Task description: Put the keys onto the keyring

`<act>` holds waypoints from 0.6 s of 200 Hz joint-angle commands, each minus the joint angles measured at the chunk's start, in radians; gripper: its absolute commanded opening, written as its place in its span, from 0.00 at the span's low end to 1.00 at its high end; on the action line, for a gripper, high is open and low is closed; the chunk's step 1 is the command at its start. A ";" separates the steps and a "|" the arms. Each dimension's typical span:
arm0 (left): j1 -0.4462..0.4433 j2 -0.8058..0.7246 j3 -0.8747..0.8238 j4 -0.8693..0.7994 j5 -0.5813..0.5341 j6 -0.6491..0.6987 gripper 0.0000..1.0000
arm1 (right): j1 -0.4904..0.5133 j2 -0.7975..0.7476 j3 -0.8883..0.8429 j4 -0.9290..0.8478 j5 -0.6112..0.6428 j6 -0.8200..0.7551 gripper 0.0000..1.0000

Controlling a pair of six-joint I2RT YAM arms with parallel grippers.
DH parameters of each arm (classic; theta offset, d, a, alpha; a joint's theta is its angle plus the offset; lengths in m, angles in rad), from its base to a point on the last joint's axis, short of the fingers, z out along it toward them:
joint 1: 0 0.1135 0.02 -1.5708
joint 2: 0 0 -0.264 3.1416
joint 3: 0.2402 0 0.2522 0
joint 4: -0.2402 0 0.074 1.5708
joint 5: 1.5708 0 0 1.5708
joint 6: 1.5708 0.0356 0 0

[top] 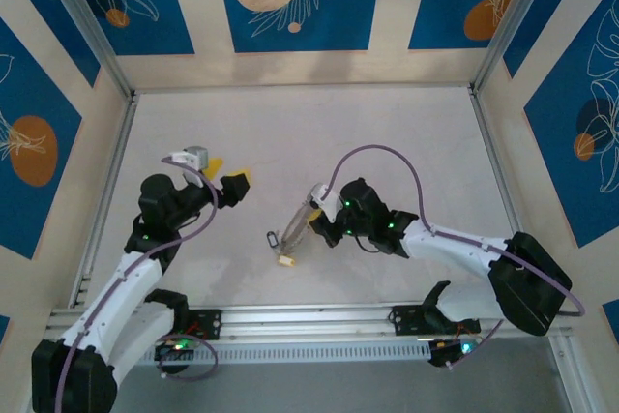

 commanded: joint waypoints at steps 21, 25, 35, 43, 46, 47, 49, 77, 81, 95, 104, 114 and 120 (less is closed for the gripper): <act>-0.100 -0.021 0.101 -0.117 0.147 0.168 1.00 | -0.057 -0.058 -0.050 0.280 -0.265 -0.233 0.00; -0.112 -0.018 0.109 -0.143 0.163 0.203 0.98 | -0.064 -0.060 -0.051 0.286 -0.282 -0.250 0.00; -0.145 -0.011 0.122 -0.198 0.182 0.281 0.93 | -0.077 -0.065 -0.055 0.302 -0.317 -0.292 0.00; -0.174 -0.003 0.121 -0.222 0.184 0.337 0.88 | -0.088 -0.070 -0.055 0.308 -0.345 -0.326 0.00; -0.185 0.000 0.119 -0.229 0.182 0.361 0.85 | -0.092 -0.071 -0.055 0.312 -0.356 -0.340 0.00; -0.190 0.001 0.118 -0.230 0.182 0.367 0.84 | -0.092 -0.072 -0.055 0.313 -0.359 -0.345 0.00; -0.196 0.003 0.118 -0.234 0.180 0.381 0.83 | -0.095 -0.072 -0.057 0.315 -0.363 -0.351 0.00; -0.287 0.038 0.087 -0.238 0.090 0.505 0.73 | -0.132 -0.074 -0.056 0.349 -0.424 -0.383 0.00; -0.298 0.042 0.081 -0.232 0.083 0.518 0.72 | -0.135 -0.076 -0.058 0.358 -0.431 -0.386 0.00; -0.339 0.049 0.073 -0.231 0.061 0.565 0.69 | -0.139 -0.086 -0.072 0.383 -0.466 -0.413 0.00; -0.362 0.052 0.080 -0.253 0.062 0.614 0.66 | -0.139 -0.093 -0.077 0.386 -0.486 -0.431 0.00; -0.390 0.060 0.089 -0.275 0.037 0.658 0.63 | -0.141 -0.100 -0.081 0.380 -0.511 -0.458 0.00; -0.407 0.066 0.097 -0.290 0.018 0.676 0.62 | -0.138 -0.105 -0.085 0.376 -0.529 -0.476 0.00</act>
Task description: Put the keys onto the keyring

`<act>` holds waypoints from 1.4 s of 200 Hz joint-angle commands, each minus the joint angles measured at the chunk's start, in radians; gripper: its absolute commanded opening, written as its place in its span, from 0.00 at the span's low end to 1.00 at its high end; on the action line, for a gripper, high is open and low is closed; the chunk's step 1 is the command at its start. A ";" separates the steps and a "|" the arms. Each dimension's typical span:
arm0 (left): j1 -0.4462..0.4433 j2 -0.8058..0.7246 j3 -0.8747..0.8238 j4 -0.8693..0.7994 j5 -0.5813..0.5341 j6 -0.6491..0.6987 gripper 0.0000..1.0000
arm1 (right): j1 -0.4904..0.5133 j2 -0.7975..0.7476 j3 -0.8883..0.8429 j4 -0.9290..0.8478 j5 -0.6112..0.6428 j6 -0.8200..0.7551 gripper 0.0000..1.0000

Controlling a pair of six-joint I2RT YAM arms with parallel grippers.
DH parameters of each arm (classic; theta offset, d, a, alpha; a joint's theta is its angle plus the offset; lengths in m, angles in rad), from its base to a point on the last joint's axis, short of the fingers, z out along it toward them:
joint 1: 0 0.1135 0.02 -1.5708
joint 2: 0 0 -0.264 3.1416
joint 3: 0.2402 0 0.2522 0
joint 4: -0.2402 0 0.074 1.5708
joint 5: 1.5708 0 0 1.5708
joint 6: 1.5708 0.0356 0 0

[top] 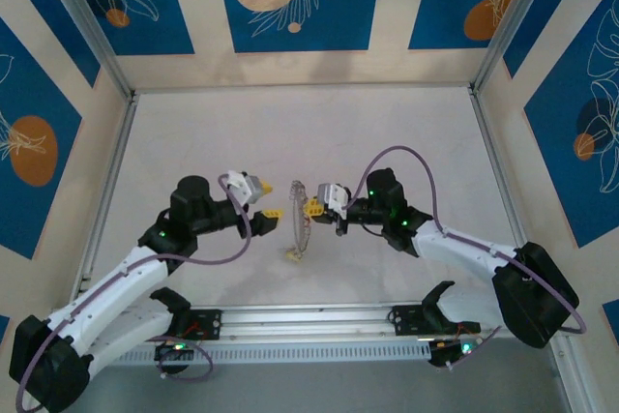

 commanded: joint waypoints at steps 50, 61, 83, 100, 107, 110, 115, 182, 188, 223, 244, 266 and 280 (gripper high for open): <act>-0.180 0.095 0.069 -0.137 -0.139 0.294 0.45 | 0.012 -0.062 -0.013 0.007 -0.150 -0.170 0.00; -0.215 0.109 0.071 -0.128 -0.183 0.311 0.40 | 0.012 -0.058 -0.007 -0.005 -0.148 -0.167 0.00; -0.258 0.114 0.058 -0.074 -0.225 0.321 0.37 | 0.017 -0.053 0.001 -0.029 -0.139 -0.182 0.00; -0.267 0.095 0.050 -0.050 -0.235 0.320 0.36 | 0.022 -0.056 0.000 -0.045 -0.129 -0.199 0.00; -0.268 0.082 0.044 -0.039 -0.240 0.320 0.36 | 0.023 -0.058 0.001 -0.052 -0.127 -0.204 0.00; -0.268 0.076 0.041 -0.037 -0.241 0.320 0.36 | 0.024 -0.058 0.002 -0.057 -0.126 -0.208 0.00; -0.269 0.065 0.035 -0.031 -0.246 0.321 0.36 | 0.025 -0.061 0.003 -0.063 -0.122 -0.212 0.00; -0.268 0.076 0.036 -0.028 -0.247 0.338 0.33 | 0.052 -0.065 0.014 -0.085 -0.080 -0.217 0.00; -0.269 0.084 0.039 -0.031 -0.245 0.338 0.32 | 0.053 -0.064 0.015 -0.086 -0.075 -0.215 0.00; -0.272 0.114 0.052 -0.046 -0.230 0.345 0.31 | 0.061 -0.064 0.018 -0.096 -0.054 -0.211 0.00; -0.274 0.117 0.056 -0.053 -0.215 0.347 0.32 | 0.061 -0.061 0.022 -0.101 -0.039 -0.212 0.00; -0.274 0.115 0.057 -0.062 -0.207 0.350 0.35 | 0.061 -0.060 0.023 -0.103 -0.031 -0.213 0.00; -0.275 0.121 0.057 -0.064 -0.198 0.351 0.38 | 0.061 -0.058 0.025 -0.103 -0.027 -0.213 0.00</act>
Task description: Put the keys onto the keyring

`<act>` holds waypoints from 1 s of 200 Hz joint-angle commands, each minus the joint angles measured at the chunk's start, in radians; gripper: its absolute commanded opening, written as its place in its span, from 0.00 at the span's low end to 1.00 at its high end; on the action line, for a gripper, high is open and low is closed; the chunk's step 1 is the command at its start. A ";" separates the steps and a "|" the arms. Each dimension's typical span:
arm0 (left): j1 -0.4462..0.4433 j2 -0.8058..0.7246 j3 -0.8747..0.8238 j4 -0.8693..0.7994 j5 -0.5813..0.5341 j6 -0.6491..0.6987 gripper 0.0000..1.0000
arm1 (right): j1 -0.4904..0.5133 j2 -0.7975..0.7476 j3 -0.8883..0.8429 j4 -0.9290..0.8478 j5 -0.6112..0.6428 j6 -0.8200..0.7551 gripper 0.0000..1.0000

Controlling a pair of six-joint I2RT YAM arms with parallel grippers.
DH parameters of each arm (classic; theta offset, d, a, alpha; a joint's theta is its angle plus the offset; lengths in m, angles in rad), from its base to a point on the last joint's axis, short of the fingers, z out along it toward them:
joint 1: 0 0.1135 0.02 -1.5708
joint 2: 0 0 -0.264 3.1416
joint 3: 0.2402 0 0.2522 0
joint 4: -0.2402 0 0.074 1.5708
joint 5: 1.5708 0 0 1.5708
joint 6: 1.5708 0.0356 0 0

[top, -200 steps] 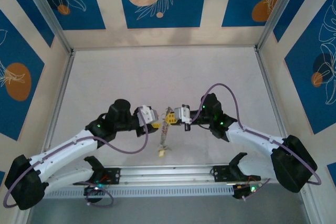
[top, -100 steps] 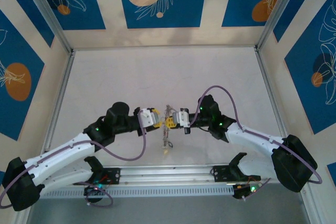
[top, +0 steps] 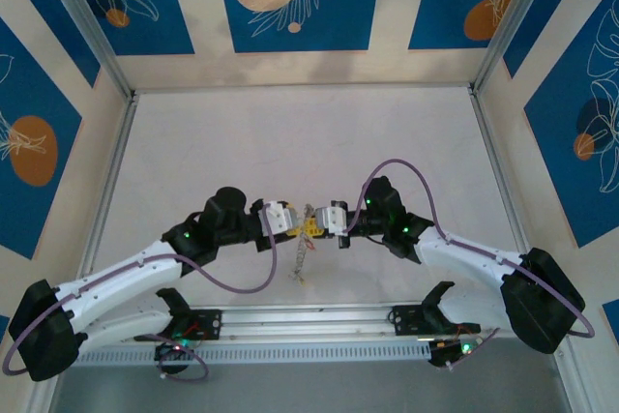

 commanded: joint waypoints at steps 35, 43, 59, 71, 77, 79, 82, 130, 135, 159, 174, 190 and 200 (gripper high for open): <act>-0.014 0.032 0.029 -0.043 0.067 0.028 0.40 | 0.005 -0.017 0.040 0.027 0.039 -0.016 0.00; -0.015 0.038 0.029 -0.039 0.068 0.026 0.40 | 0.005 -0.021 0.038 0.030 0.036 -0.014 0.00; -0.015 0.056 0.032 -0.028 0.061 0.025 0.38 | 0.006 -0.024 0.034 0.034 0.029 -0.012 0.00; -0.016 0.068 0.037 -0.025 0.064 0.025 0.36 | 0.008 -0.026 0.026 0.047 0.028 -0.011 0.00; -0.017 0.073 0.040 -0.026 0.078 0.027 0.36 | 0.011 -0.027 0.021 0.058 0.033 -0.007 0.00; -0.018 0.075 0.041 -0.028 0.085 0.029 0.36 | 0.011 -0.028 0.021 0.060 0.034 -0.006 0.00; -0.018 0.077 0.043 -0.029 0.093 0.032 0.36 | 0.011 -0.027 0.019 0.064 0.035 -0.004 0.00; -0.020 0.066 0.052 -0.061 0.128 0.042 0.38 | 0.008 -0.024 0.027 0.042 0.058 -0.008 0.00; -0.021 0.063 0.051 -0.062 0.130 0.041 0.38 | 0.008 -0.024 0.027 0.040 0.061 -0.008 0.00; -0.021 0.040 0.051 -0.109 0.095 0.051 0.41 | 0.002 -0.019 0.021 0.051 0.063 -0.002 0.00; -0.020 0.018 0.038 -0.124 0.069 0.061 0.43 | 0.002 -0.011 0.024 0.051 0.057 0.001 0.00; -0.019 0.007 0.029 -0.118 0.066 0.059 0.44 | 0.002 -0.009 0.024 0.054 0.055 0.004 0.00; -0.020 0.009 0.029 -0.106 0.067 0.049 0.44 | 0.001 -0.009 0.023 0.057 0.055 0.005 0.00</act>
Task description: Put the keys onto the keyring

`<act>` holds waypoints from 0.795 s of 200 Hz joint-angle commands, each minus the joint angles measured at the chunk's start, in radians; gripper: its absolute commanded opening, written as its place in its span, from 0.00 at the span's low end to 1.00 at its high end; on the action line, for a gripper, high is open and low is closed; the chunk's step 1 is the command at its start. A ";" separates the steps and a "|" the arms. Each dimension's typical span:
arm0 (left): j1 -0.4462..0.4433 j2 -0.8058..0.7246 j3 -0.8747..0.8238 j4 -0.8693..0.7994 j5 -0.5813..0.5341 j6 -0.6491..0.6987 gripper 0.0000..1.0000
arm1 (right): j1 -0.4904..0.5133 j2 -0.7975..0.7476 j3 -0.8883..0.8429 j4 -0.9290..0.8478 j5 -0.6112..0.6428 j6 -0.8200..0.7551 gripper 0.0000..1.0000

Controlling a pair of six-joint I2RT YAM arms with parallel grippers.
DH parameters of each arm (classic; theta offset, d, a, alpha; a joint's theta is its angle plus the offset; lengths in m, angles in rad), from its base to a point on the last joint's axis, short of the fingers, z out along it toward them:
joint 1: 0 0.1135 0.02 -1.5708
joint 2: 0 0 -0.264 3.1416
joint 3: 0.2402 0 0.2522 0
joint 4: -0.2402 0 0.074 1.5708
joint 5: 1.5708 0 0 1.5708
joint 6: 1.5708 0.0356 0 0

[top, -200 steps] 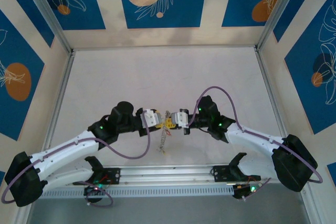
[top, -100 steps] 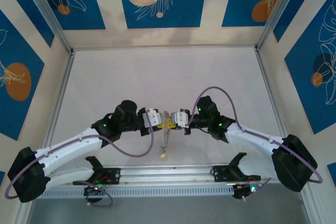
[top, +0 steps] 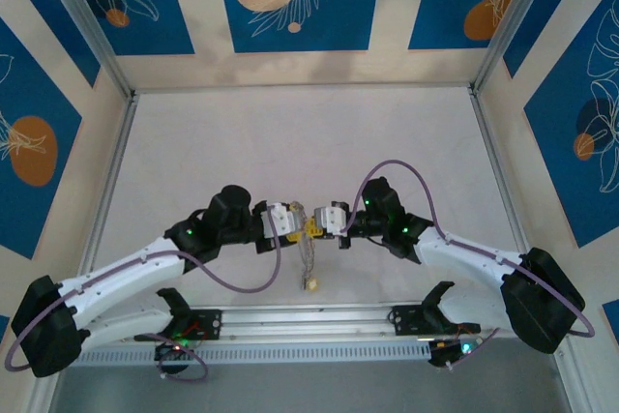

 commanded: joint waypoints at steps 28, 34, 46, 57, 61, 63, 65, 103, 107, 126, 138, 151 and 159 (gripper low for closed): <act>-0.014 0.014 0.011 -0.008 0.058 -0.013 0.43 | 0.005 -0.006 0.026 0.083 0.002 0.008 0.00; -0.014 0.021 0.012 -0.003 0.060 -0.017 0.43 | 0.006 -0.008 0.025 0.082 0.002 0.008 0.00; -0.014 0.036 0.017 0.007 0.056 -0.024 0.41 | 0.007 -0.008 0.027 0.080 -0.001 0.008 0.00; -0.016 0.048 0.022 0.013 0.047 -0.026 0.37 | 0.011 -0.007 0.029 0.079 -0.001 0.008 0.00; -0.016 0.052 0.024 0.013 0.041 -0.026 0.36 | 0.012 -0.007 0.030 0.079 -0.002 0.008 0.00; -0.016 0.054 0.025 0.013 0.038 -0.025 0.35 | 0.013 -0.007 0.030 0.080 -0.002 0.010 0.00; -0.017 0.056 0.026 0.013 0.037 -0.025 0.35 | 0.014 -0.008 0.031 0.080 -0.002 0.010 0.00; -0.025 0.074 0.049 0.001 0.000 -0.015 0.27 | 0.022 0.001 0.033 0.080 -0.007 0.010 0.00; -0.027 0.071 0.048 0.005 0.000 -0.015 0.27 | 0.023 0.002 0.034 0.079 -0.005 0.010 0.00; -0.026 0.053 0.040 0.021 0.001 -0.015 0.26 | 0.027 0.007 0.036 0.077 0.003 0.008 0.00; -0.026 0.040 0.034 0.030 0.001 -0.013 0.26 | 0.030 0.010 0.037 0.076 0.011 0.007 0.00; -0.026 0.030 0.032 0.033 0.002 -0.009 0.26 | 0.032 0.011 0.040 0.073 0.015 0.006 0.00; -0.027 0.029 0.033 0.032 0.000 -0.005 0.26 | 0.035 0.013 0.042 0.070 0.017 0.003 0.00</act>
